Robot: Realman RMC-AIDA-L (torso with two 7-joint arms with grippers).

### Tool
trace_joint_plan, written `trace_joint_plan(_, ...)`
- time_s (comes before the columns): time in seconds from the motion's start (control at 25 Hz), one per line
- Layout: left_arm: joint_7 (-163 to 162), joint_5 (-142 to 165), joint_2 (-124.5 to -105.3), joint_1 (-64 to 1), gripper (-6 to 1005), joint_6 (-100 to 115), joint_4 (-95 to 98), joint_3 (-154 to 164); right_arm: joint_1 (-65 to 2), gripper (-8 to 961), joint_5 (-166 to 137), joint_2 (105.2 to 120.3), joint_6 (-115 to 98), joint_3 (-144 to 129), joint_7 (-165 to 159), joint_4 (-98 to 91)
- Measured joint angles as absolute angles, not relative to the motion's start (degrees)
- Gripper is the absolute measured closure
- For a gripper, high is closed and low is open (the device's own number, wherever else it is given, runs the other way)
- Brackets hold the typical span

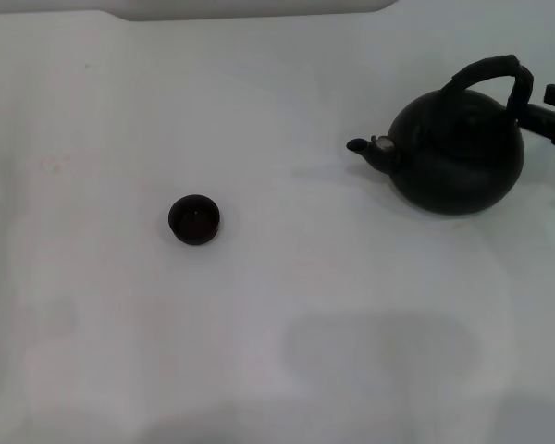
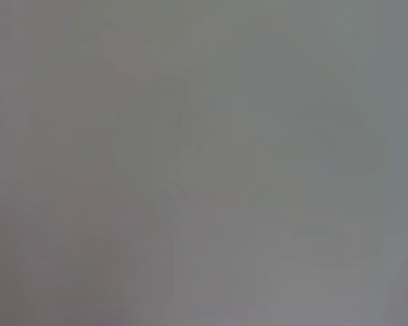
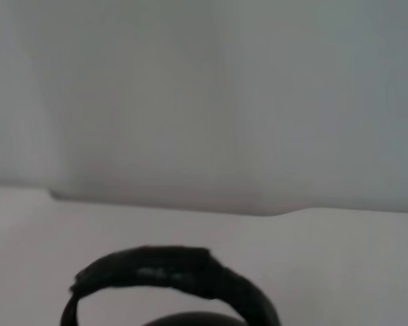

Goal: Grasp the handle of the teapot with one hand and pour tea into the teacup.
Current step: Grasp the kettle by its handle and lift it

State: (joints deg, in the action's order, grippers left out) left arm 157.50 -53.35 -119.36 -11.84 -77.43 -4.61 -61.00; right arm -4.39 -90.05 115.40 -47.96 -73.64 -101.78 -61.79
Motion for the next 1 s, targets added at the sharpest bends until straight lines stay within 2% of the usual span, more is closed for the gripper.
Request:
trace_joint_plan(0.48, 157.5, -53.4, -119.21, -12.9, 165, -77.4, -4.7, -61.0, -4.9, 301, -84.6, 115.4, -47.5, -73.6, -101.8, -57.9)
trace_joint_plan(1.0, 157.5, -53.4, -119.09, -13.5, 167, -76.4, -4.5, -61.0, -8.4, 353, -83.4, 115.57, -47.9, -73.6, -101.7, -53.4)
